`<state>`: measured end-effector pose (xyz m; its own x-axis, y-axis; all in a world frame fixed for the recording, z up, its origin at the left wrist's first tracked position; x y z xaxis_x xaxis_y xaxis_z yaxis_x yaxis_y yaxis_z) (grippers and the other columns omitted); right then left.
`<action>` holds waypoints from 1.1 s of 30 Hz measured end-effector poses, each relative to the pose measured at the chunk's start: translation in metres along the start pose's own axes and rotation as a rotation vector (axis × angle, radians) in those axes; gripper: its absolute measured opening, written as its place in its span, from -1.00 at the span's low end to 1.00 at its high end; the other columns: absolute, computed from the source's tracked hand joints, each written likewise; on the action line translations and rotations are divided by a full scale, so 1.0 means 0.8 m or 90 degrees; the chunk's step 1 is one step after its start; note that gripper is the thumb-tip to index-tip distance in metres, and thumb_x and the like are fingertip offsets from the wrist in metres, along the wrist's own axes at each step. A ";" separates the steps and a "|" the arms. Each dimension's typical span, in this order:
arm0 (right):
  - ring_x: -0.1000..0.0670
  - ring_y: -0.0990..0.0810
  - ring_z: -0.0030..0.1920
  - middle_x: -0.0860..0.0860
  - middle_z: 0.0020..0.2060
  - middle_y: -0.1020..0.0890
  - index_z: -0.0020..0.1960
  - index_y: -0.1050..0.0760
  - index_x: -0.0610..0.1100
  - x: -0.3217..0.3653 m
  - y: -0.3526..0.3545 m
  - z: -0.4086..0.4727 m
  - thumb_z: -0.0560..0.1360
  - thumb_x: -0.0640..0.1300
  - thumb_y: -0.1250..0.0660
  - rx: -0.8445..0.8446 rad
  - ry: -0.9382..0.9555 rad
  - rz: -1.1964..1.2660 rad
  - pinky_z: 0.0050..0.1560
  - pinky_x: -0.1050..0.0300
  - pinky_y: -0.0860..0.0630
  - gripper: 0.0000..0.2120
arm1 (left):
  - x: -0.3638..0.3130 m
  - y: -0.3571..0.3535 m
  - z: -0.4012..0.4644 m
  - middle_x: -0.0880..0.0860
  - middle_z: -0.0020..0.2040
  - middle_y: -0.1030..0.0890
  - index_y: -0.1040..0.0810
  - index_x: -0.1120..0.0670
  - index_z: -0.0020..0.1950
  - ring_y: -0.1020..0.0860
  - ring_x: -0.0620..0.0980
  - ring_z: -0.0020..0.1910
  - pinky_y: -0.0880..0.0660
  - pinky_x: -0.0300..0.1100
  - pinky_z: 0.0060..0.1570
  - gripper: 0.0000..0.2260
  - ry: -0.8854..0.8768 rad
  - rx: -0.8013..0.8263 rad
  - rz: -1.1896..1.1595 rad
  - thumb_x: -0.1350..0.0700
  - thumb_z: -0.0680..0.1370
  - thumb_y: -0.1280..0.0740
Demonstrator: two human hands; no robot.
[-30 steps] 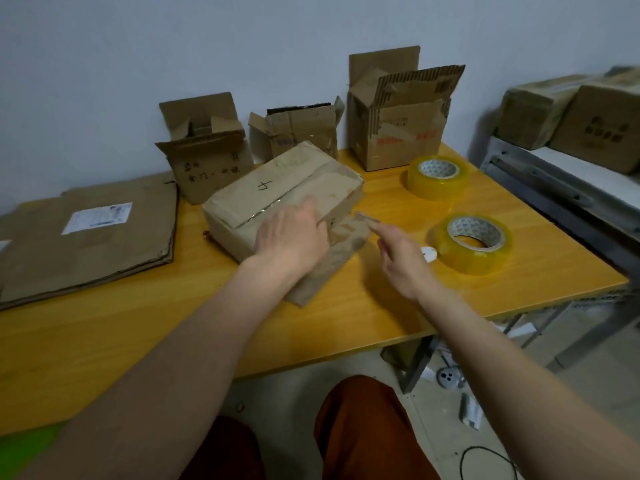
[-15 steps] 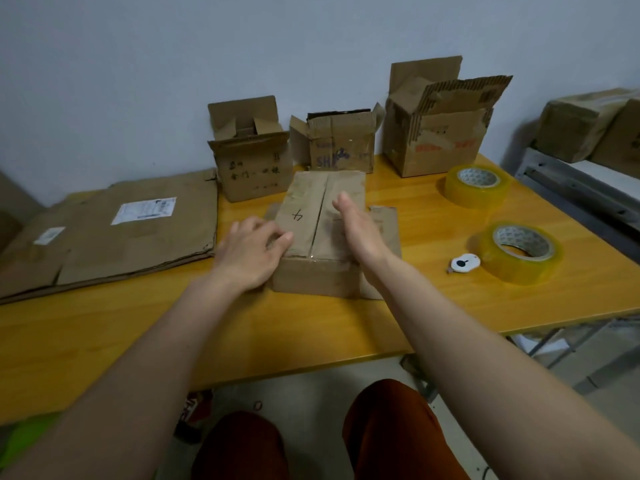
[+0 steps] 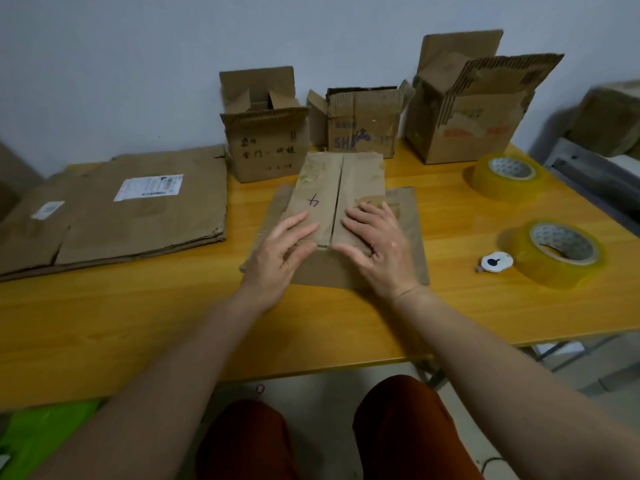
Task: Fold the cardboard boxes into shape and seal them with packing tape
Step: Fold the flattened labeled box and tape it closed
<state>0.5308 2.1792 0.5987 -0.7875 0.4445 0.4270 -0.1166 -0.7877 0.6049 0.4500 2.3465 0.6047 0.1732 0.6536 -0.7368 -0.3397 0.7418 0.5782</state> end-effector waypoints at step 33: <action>-0.15 -0.29 0.33 -0.13 0.31 -0.34 0.47 -0.17 -0.03 0.070 -0.005 0.033 0.42 0.40 -0.17 0.382 -0.011 -0.364 0.41 -0.09 -0.17 -0.23 | 0.016 0.029 0.002 0.03 0.29 -0.55 -0.38 0.16 0.24 -0.48 -0.13 0.29 -0.44 -0.24 0.25 -0.64 0.095 0.061 -0.266 0.49 0.56 -0.05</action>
<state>0.5031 2.2183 0.6381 -0.6948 0.7175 -0.0483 -0.1497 -0.0785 0.9856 0.4459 2.3724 0.6091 0.1399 0.2716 -0.9522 -0.1801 0.9526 0.2453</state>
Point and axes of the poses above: each hand's wrist, its own z-axis towards the middle knuckle, its own y-axis out of the back of the hand, x = y × z, the point moved 2 cm from there along z, towards the middle knuckle
